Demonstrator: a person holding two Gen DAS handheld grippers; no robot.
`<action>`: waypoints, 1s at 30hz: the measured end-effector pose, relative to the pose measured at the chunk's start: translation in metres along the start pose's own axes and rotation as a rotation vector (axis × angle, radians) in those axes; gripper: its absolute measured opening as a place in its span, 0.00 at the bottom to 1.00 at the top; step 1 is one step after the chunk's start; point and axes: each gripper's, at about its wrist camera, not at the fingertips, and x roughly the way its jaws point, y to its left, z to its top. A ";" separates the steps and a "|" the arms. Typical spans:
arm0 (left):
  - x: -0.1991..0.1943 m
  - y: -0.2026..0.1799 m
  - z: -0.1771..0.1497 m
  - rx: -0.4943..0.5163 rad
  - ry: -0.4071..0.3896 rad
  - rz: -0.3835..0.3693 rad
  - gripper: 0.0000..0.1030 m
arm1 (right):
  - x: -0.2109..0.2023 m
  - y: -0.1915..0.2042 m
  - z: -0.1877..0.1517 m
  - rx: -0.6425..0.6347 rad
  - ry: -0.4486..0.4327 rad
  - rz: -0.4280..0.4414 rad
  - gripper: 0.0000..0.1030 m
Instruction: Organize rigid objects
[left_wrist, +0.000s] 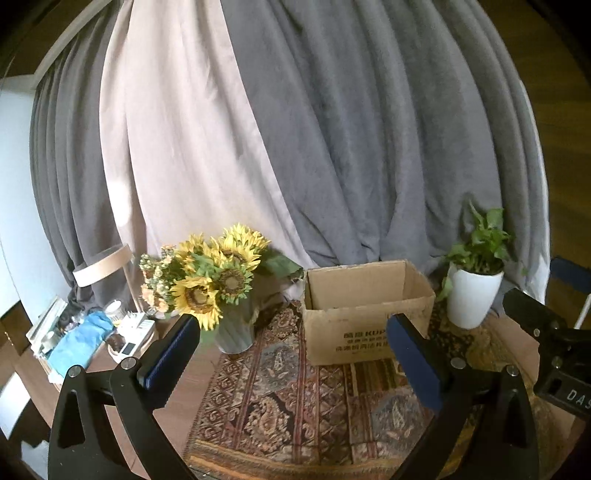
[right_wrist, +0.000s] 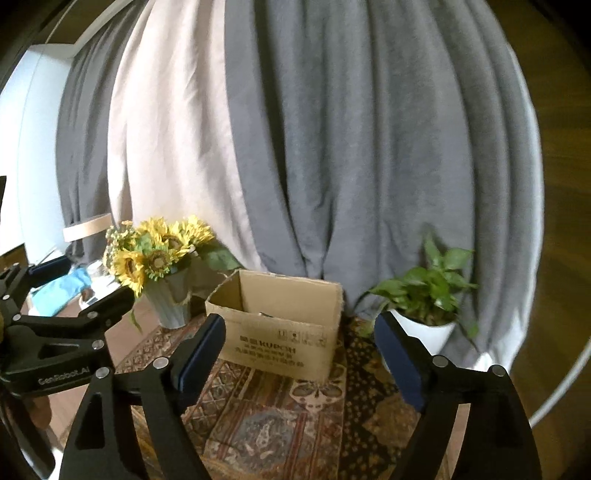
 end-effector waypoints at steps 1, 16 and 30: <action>-0.008 0.004 -0.003 0.003 -0.004 -0.008 1.00 | -0.008 0.004 -0.002 0.006 0.000 -0.017 0.82; -0.102 0.028 -0.036 0.018 -0.027 -0.097 1.00 | -0.116 0.045 -0.030 0.062 -0.023 -0.136 0.84; -0.169 0.023 -0.054 0.007 -0.068 -0.106 1.00 | -0.184 0.051 -0.045 0.062 -0.039 -0.139 0.85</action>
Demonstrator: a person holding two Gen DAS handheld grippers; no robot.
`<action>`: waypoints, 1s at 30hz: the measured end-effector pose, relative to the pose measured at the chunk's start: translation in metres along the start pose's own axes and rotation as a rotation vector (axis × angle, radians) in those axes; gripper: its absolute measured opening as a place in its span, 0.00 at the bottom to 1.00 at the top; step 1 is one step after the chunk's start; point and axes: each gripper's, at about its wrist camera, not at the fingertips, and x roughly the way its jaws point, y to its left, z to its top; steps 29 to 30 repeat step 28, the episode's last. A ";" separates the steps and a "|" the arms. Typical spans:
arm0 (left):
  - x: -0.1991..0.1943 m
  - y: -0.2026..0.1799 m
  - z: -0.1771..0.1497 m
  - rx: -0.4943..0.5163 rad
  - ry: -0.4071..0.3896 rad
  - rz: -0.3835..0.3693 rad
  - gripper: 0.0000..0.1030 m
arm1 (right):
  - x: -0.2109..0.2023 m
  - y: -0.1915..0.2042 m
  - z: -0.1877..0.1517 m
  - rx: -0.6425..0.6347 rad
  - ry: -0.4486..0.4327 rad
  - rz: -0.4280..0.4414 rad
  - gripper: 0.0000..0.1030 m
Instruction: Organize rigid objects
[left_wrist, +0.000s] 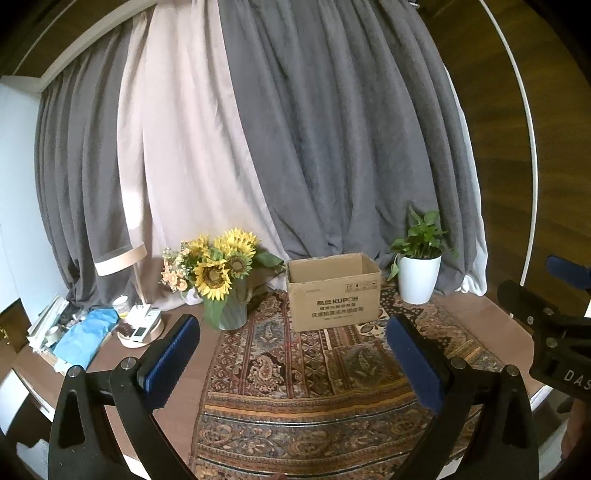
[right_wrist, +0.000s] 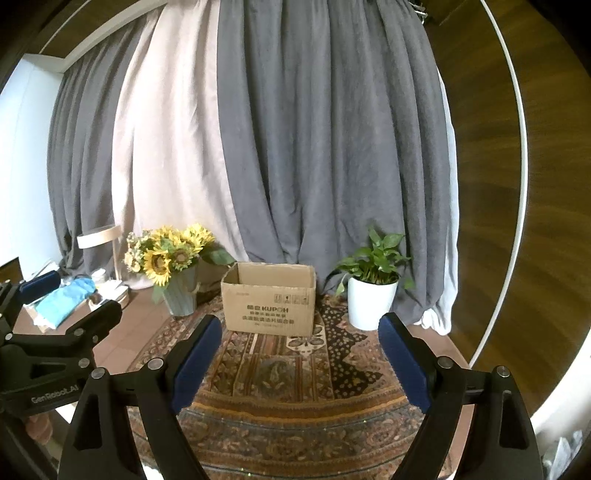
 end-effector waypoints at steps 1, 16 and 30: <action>-0.003 -0.001 0.000 0.000 0.000 0.001 1.00 | -0.003 -0.001 -0.001 0.002 0.002 0.002 0.85; -0.050 -0.020 -0.007 0.014 -0.027 0.010 1.00 | -0.052 -0.020 -0.016 -0.001 -0.007 0.001 0.85; -0.064 -0.020 -0.011 0.016 -0.036 0.022 1.00 | -0.063 -0.023 -0.019 -0.002 -0.011 0.004 0.85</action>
